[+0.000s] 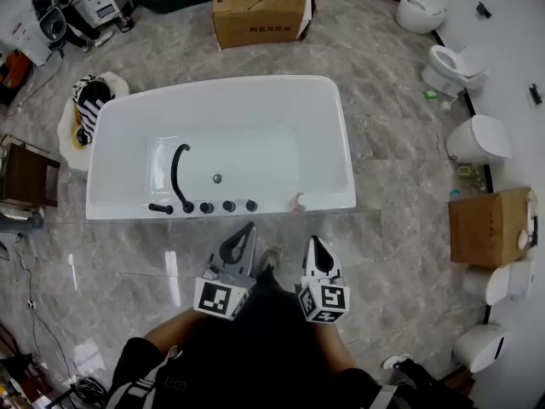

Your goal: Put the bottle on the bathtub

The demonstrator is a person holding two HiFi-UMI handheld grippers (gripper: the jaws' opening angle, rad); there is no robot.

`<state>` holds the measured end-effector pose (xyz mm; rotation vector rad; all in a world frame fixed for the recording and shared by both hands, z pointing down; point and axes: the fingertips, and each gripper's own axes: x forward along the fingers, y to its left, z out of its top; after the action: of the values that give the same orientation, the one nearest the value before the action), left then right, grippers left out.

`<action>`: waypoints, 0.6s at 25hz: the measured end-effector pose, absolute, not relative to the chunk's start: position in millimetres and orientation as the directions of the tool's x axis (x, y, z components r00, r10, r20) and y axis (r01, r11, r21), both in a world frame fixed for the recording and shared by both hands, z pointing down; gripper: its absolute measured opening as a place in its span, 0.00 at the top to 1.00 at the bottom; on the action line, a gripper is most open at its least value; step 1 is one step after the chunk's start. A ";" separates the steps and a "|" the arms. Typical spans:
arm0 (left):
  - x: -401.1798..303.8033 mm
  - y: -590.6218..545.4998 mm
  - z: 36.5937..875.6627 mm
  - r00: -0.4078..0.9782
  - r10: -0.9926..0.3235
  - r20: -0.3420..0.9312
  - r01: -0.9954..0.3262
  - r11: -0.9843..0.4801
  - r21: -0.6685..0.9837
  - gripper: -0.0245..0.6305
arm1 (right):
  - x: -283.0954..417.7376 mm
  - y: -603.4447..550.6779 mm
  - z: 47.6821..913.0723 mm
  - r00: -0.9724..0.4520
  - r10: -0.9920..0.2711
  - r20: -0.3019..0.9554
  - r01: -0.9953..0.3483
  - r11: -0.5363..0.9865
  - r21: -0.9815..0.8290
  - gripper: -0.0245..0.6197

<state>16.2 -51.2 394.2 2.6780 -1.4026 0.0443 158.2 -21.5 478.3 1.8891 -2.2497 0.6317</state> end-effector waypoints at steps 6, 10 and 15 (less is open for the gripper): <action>8.0 -47.0 394.5 0.582 -0.809 0.077 -0.811 -0.572 0.122 0.94 | 147.2 -1.6 456.3 -0.172 -0.929 0.329 -0.970 0.101 -0.220 0.95; 7.7 -46.9 397.5 0.605 -0.792 0.081 -0.795 -0.595 0.117 0.94 | 140.9 -2.0 456.9 -0.156 -0.931 0.329 -0.972 0.086 -0.218 0.95; 6.2 -50.8 391.6 0.610 -0.791 0.057 -0.789 -0.599 0.135 0.94 | 136.8 -2.3 455.5 -0.149 -0.934 0.324 -0.974 0.081 -0.213 0.95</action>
<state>6.2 -50.8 391.6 2.6849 -1.3268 -0.0136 136.8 -2.3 455.5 1.9782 -2.2313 0.5813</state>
